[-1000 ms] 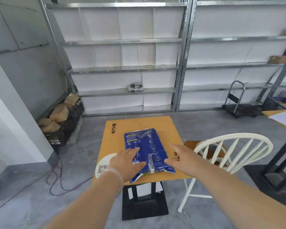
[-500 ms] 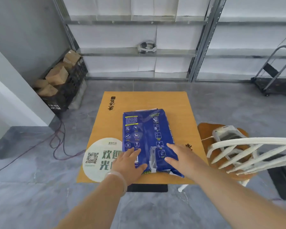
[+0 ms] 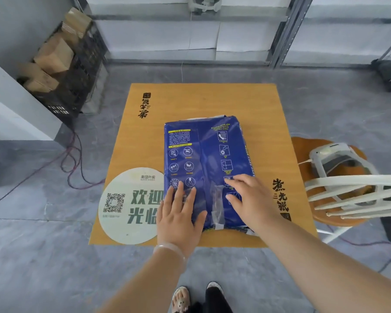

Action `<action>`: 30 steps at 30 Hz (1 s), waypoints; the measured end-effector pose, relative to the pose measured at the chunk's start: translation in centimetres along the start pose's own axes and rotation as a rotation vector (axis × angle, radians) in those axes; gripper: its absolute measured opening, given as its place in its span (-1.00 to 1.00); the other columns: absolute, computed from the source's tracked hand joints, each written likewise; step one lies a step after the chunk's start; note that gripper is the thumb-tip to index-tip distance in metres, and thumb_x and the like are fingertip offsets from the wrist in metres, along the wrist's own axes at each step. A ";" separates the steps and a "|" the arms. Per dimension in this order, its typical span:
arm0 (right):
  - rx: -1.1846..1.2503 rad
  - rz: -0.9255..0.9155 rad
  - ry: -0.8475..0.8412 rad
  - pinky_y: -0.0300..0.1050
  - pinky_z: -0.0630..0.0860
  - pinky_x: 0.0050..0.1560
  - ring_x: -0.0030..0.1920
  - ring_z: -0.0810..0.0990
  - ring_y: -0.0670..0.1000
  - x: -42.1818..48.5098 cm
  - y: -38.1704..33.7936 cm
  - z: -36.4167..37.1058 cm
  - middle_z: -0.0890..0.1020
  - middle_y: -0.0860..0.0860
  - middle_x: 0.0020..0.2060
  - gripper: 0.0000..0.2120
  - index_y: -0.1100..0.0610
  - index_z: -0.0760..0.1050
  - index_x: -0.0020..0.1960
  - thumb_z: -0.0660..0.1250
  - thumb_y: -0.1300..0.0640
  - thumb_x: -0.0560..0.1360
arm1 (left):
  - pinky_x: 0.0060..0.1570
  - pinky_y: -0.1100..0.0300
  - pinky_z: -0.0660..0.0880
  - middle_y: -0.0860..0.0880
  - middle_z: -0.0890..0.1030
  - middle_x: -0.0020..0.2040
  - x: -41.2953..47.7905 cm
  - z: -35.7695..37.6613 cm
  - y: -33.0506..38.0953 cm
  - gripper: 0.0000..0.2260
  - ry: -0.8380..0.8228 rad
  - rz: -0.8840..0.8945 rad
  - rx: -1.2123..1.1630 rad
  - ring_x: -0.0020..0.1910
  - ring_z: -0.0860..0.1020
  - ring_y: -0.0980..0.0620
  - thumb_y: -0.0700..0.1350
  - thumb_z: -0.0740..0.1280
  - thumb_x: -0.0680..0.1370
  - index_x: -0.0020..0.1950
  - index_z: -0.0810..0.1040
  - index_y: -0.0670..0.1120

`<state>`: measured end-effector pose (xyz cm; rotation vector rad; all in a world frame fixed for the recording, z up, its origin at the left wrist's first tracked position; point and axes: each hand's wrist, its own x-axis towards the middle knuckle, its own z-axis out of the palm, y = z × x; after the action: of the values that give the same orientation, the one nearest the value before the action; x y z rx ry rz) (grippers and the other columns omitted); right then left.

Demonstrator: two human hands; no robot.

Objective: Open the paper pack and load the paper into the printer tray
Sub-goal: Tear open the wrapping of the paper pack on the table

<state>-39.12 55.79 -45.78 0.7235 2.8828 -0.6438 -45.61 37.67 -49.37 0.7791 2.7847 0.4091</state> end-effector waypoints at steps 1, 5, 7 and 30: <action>-0.007 0.009 0.009 -0.11 0.34 0.34 0.39 0.28 -0.03 0.2 -0.1 0.3 0.40 -0.09 0.36 -0.55 -0.07 0.36 0.43 0.24 -0.08 0.56 | 0.48 0.10 -0.11 0.08 0.05 0.58 0.1 0.2 -0.1 -0.41 0.015 0.001 0.005 0.56 -0.04 0.01 0.29 -0.07 0.49 0.52 0.12 0.19; 0.020 0.038 0.067 -0.14 0.34 0.29 0.33 0.34 -0.01 0.7 -0.3 1.4 0.44 -0.08 0.30 -0.60 -0.09 0.48 0.34 0.29 -0.11 0.52 | 0.40 0.07 0.00 0.01 0.29 0.51 0.3 0.8 -0.2 -0.47 0.047 0.004 0.069 0.50 0.13 -0.02 0.26 0.06 0.51 0.46 0.28 0.15; 0.058 0.065 0.098 -0.15 0.36 0.26 0.29 0.37 -0.01 0.9 -0.3 1.8 0.47 -0.08 0.26 -0.64 -0.08 0.53 0.29 0.31 -0.09 0.51 | 0.38 0.06 0.05 -0.01 0.34 0.49 0.3 1.0 -0.3 -0.48 0.061 0.002 0.081 0.47 0.17 -0.03 0.25 0.10 0.50 0.43 0.32 0.15; 0.070 -0.451 0.071 -0.09 0.45 0.23 0.28 0.52 -0.02 -7.0 0.4 3.4 0.65 -0.09 0.16 -0.90 -0.01 0.49 -0.14 0.24 0.04 0.52 | 0.50 0.04 -0.11 0.09 -0.12 0.59 0.1 -0.8 0.2 -0.45 -0.126 -0.016 0.033 0.56 -0.18 0.01 0.25 0.00 0.56 0.53 -0.05 0.23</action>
<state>-32.78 51.73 -47.63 0.0932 3.1251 -0.7780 -45.79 37.71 -48.56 0.7617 2.6851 0.3004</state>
